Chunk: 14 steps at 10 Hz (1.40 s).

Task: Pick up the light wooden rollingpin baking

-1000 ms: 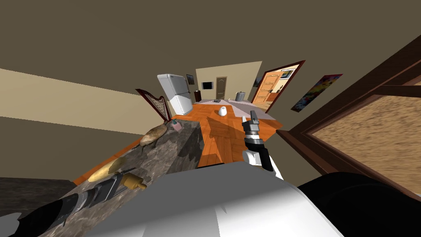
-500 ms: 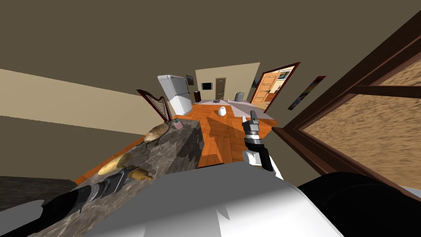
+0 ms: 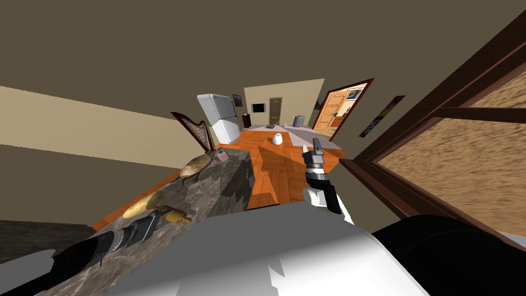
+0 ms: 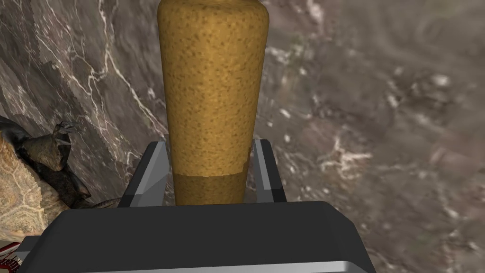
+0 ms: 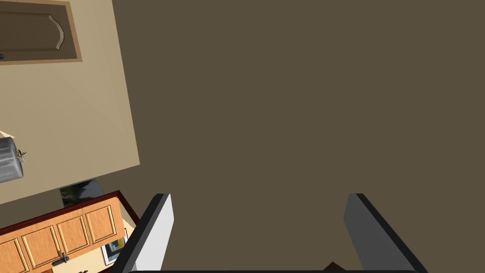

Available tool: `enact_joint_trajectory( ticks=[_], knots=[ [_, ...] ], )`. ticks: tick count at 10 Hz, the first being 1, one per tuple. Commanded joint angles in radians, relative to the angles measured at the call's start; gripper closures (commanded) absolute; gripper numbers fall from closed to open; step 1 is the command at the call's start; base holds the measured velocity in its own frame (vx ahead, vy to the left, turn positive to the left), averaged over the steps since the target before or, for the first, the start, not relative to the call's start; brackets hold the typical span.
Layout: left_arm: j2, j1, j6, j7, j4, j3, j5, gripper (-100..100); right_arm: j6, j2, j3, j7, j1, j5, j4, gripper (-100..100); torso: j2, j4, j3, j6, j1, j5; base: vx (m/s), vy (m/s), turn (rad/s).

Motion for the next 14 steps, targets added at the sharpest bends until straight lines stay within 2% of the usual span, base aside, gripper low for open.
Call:
enact_joint_trajectory(
  ticks=[1,2,3,4,5,6,7,8,9,10,11,12,13,14],
  knots=[
    [-0.021,0.007,-0.043,-0.031,0.049,0.016,-0.01,100,0.0,0.0,0.0,0.0,0.0,0.0,0.0,0,0.0,0.0,0.0,0.0,0.0,0.0,0.081,-0.027,0.047],
    [-0.043,0.024,-0.07,-0.063,0.079,0.042,-0.018,100,0.0,0.0,0.0,0.0,0.0,0.0,0.0,0,-0.004,-0.001,-0.002,-0.001,-0.001,0.0,0.194,-0.028,0.083],
    [-0.043,0.024,-0.1,-0.069,0.106,0.042,-0.018,100,0.0,0.0,0.0,0.0,0.0,0.0,0.0,0,-0.01,-0.002,-0.005,0.0,-0.001,-0.001,0.162,-0.036,0.031],
    [-0.064,0.042,-0.128,-0.105,0.147,0.068,-0.026,100,0.0,0.0,0.0,0.0,0.0,0.0,0.0,0,-0.011,-0.002,-0.006,0.002,-0.002,0.0,0.135,-0.032,0.019],
    [-0.064,0.042,-0.161,-0.106,0.163,0.068,-0.026,100,0.0,0.0,0.0,0.0,0.0,0.0,0.0,0,-0.011,-0.002,-0.006,0.002,0.0,0.0,0.103,-0.037,0.011],
    [-0.086,0.059,-0.195,-0.143,0.216,0.094,-0.034,100,0.0,0.0,0.0,0.0,0.0,0.0,0.0,0,-0.009,-0.002,-0.005,0.002,-0.001,0.0,0.096,-0.048,0.035],
    [-0.086,0.059,-0.223,-0.143,0.22,0.094,-0.034,100,0.0,0.0,0.0,0.0,0.0,0.0,0.0,0,-0.008,-0.001,-0.005,0.001,-0.002,-0.001,0.09,-0.028,0.029],
    [-0.108,0.076,-0.253,-0.181,0.264,0.12,-0.042,100,0.0,0.0,0.0,0.0,0.0,0.0,0.0,0,-0.007,-0.001,-0.004,0.001,-0.001,-0.001,0.124,-0.029,0.025],
    [-0.108,0.076,-0.286,-0.181,0.278,0.12,-0.042,100,0.0,0.0,0.0,0.0,0.0,0.0,0.0,0,-0.009,-0.001,-0.005,0.001,-0.001,-0.001,0.103,-0.028,0.031],
    [-0.129,0.094,-0.316,-0.218,0.321,0.146,-0.05,100,0.0,0.0,0.0,0.0,0.0,0.0,0.0,0,-0.008,-0.001,-0.005,0.002,-0.002,-0.001,0.112,-0.036,0.026],
    [-0.129,0.094,-0.343,-0.218,0.335,0.146,-0.05,100,0.0,0.0,0.0,0.0,0.0,0.0,0.0,0,-0.009,-0.001,-0.005,0.001,-0.002,-0.001,0.09,-0.027,0.03],
    [-0.151,0.111,-0.374,-0.255,0.372,0.171,-0.058,100,0.0,0.0,0.0,0.0,0.0,0.0,0.0,0,-0.008,-0.001,-0.004,0.002,-0.002,-0.002,0.101,-0.022,0.021],
    [-0.151,0.111,-0.407,-0.255,0.392,0.171,-0.058,100,0.0,0.0,0.0,0.0,0.0,0.0,0.0,0,-0.008,-0.001,-0.004,0.001,-0.002,-0.001,0.091,-0.027,0.026],
    [-0.172,0.128,-0.437,-0.293,0.432,0.197,-0.065,100,0.0,0.0,0.0,0.0,0.0,0.0,0.0,0,-0.007,-0.001,-0.004,0.002,-0.002,-0.002,0.106,-0.04,0.023]
  ],
)
